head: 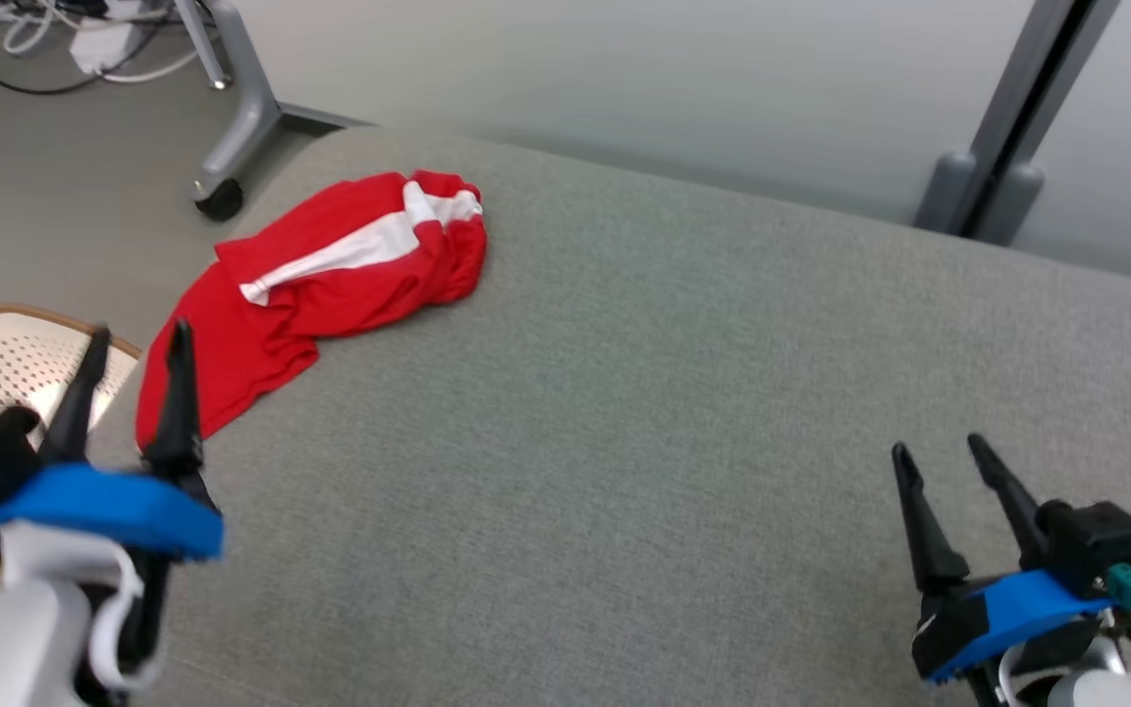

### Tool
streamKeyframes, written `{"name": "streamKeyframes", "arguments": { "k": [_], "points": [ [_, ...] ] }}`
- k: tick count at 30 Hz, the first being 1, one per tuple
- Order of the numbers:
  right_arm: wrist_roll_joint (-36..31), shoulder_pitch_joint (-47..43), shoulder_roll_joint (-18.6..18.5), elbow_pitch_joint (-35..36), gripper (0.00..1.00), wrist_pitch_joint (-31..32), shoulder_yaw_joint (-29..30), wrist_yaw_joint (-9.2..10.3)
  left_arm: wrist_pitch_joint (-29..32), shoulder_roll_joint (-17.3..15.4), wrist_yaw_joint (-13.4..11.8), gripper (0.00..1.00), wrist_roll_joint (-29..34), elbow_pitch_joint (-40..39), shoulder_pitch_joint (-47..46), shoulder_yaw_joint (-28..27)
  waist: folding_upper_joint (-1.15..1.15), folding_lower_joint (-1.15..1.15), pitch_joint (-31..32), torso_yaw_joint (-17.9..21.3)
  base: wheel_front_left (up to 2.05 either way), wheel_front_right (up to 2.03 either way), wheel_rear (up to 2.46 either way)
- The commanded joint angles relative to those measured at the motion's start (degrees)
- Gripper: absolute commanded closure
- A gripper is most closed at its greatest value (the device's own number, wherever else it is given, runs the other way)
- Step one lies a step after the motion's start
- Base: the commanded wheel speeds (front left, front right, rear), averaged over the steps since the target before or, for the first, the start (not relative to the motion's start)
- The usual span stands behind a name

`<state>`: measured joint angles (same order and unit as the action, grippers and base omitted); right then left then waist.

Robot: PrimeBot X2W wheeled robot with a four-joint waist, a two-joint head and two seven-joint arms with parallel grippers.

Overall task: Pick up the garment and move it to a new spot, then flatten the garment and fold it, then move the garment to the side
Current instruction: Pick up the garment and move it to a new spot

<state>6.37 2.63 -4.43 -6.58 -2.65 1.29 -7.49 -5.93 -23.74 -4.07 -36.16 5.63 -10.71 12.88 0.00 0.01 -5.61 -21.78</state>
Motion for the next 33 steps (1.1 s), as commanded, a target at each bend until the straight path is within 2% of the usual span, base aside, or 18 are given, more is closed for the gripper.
{"name": "streamKeyframes", "arguments": {
  "k": [1, 3, 7, 8, 19, 24, 28, 29, 30, 31, 33],
  "points": [
    [-0.7, 1.5, -0.5, 1.0, 0.0, -0.6, 0.3, -0.01, 2.6, -1.3, 0.4, 0.0, -0.8, 1.0, -4.2, -0.7, 0.0, -0.01, -1.7, 0.3, 0.0, 0.0, 0.0],
    [-1.3, 2.5, -0.7, 2.0, 0.0, -0.9, -0.1, -0.01, 5.4, -2.3, 0.9, 0.0, -2.0, 2.7, -8.7, -1.5, 0.0, -0.01, -3.8, 1.5, 0.0, 0.0, 0.0],
    [-1.9, 6.0, -1.6, 4.4, 0.0, -2.7, -2.3, -0.01, 10.5, -5.1, 1.6, 0.0, -4.2, 9.9, -18.0, -3.7, 0.0, -0.01, -9.6, 6.2, 0.0, 0.0, 0.0],
    [-2.1, 6.5, -2.0, 4.6, 0.0, -3.2, -2.8, -0.01, 11.5, -4.9, 1.7, 0.0, -5.7, 11.5, -19.4, -4.3, 0.0, -0.01, -10.7, 7.3, 0.0, 0.0, 0.0],
    [-2.4, 13.1, -4.4, 8.9, 0.0, -5.3, -7.0, -0.01, 20.1, -12.8, 1.1, 0.0, -9.3, 20.8, -28.2, -8.9, 0.0, -0.01, -24.4, 19.8, 0.0, 0.0, 0.0],
    [-1.8, 14.7, -3.5, 9.1, 0.0, -6.5, -7.4, -0.01, 27.6, -13.8, -1.6, 0.0, -14.0, 23.6, -27.9, -11.7, 0.0, -0.01, -27.8, 24.4, 0.0, 0.0, 0.0],
    [-1.4, 14.9, -2.8, 8.3, 0.0, -7.6, -7.4, -0.01, 36.9, -13.4, -5.6, 0.0, -16.9, 26.6, -25.0, -11.4, 0.0, -0.01, -28.2, 26.8, 0.0, 0.0, 0.0],
    [-1.4, 14.8, -2.6, 8.1, 0.0, -7.7, -7.2, -0.01, 38.8, -13.2, -6.4, 0.25, -17.3, 26.9, -24.1, -11.2, 0.0, -0.01, -28.0, 27.2, 0.0, 0.0, 0.0],
    [-1.4, 14.6, -2.4, 7.9, 0.0, -7.9, -7.0, -0.01, 39.6, -13.5, -6.9, 0.74, -17.2, 26.6, -23.6, -11.0, 0.0, -0.01, -27.8, 27.5, 0.0, 0.0, 0.0],
    [-1.3, 14.5, -2.3, 7.6, 0.0, -8.0, -6.8, -0.01, 40.1, -13.8, -7.2, 1.0, -17.2, 26.1, -23.1, -11.0, 0.0, -0.01, -27.4, 27.7, 0.0, 0.0, 0.0],
    [-1.2, 14.1, -2.1, 6.9, 0.0, -8.4, -6.4, -0.01, 40.2, -14.4, -7.4, 1.0, -17.2, 24.7, -22.9, -11.1, 0.0, -0.01, -26.1, 27.8, 0.0, 0.0, 0.0]
  ]
}}
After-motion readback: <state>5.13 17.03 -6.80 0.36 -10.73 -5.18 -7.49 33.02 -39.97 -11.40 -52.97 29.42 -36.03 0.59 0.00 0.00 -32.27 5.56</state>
